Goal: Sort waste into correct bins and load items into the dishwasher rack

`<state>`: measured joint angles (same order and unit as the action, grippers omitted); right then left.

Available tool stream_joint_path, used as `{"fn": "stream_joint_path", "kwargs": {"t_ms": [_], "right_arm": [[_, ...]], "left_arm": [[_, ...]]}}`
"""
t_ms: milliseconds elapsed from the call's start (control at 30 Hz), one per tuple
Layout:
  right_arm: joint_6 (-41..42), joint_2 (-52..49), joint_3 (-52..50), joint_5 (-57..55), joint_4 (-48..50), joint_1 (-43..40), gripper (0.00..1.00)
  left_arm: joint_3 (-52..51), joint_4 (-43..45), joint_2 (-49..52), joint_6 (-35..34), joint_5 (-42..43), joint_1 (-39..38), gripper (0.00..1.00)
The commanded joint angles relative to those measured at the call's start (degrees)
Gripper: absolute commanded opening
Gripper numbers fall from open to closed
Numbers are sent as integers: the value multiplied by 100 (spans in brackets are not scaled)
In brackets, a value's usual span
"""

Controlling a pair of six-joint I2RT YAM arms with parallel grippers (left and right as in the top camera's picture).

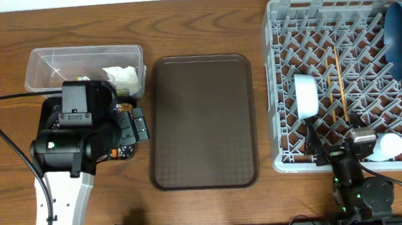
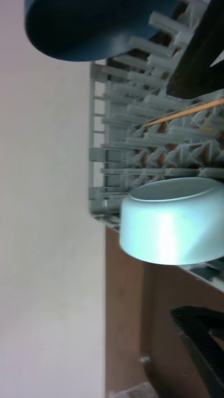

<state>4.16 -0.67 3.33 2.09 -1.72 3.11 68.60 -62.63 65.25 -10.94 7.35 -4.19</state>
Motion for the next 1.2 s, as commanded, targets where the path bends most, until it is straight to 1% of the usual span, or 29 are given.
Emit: {"fn": "stream_joint_path", "kwargs": {"t_ms": [0,133,300,1033,1167], "right_arm": [[260,37,-306,-20,229,-107,99],[267,37,-304,-13,249,-107,99],[264,35,-302,-17,-245,-107,99],[264,13,-302,-17,-238,-107,99],[264,13,-302,-17,-238,-107,99]], "left_arm": [[52,-13,11,-52,15,26,98],[52,-13,11,-52,15,26,98],[52,-13,11,-52,15,26,98],[52,-13,11,-52,15,26,98],[22,-13,-229,-52,13,20,98]]}}
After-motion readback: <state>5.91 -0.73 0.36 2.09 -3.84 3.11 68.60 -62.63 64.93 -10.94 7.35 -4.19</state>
